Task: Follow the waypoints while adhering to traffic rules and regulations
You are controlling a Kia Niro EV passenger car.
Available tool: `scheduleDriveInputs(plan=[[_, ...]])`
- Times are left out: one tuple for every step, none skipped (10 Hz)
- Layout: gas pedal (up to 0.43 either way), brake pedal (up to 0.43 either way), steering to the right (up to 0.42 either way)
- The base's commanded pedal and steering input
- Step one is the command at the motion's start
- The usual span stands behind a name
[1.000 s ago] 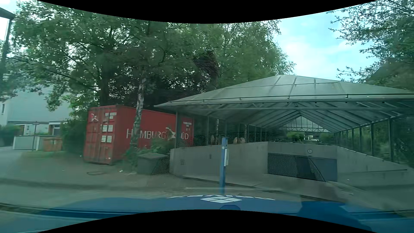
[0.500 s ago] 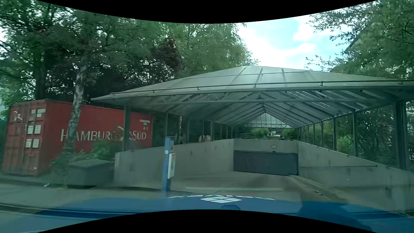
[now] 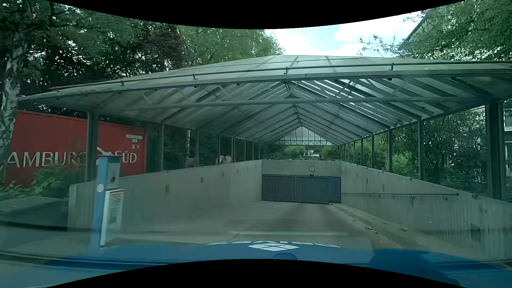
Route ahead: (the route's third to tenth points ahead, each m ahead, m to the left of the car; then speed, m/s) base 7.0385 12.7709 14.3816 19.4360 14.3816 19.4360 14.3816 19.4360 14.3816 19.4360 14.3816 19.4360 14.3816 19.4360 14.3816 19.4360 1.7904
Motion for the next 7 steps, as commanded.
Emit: scheduleDriveInputs(plan=[[0.0, 0.25, 0.158], [0.0, 0.25, 0.108], [0.0, 0.256, 0.089], [0.0, 0.256, 0.095], [0.0, 0.25, 0.116], [0.0, 0.207, 0.146], [0.0, 0.201, 0.156]])
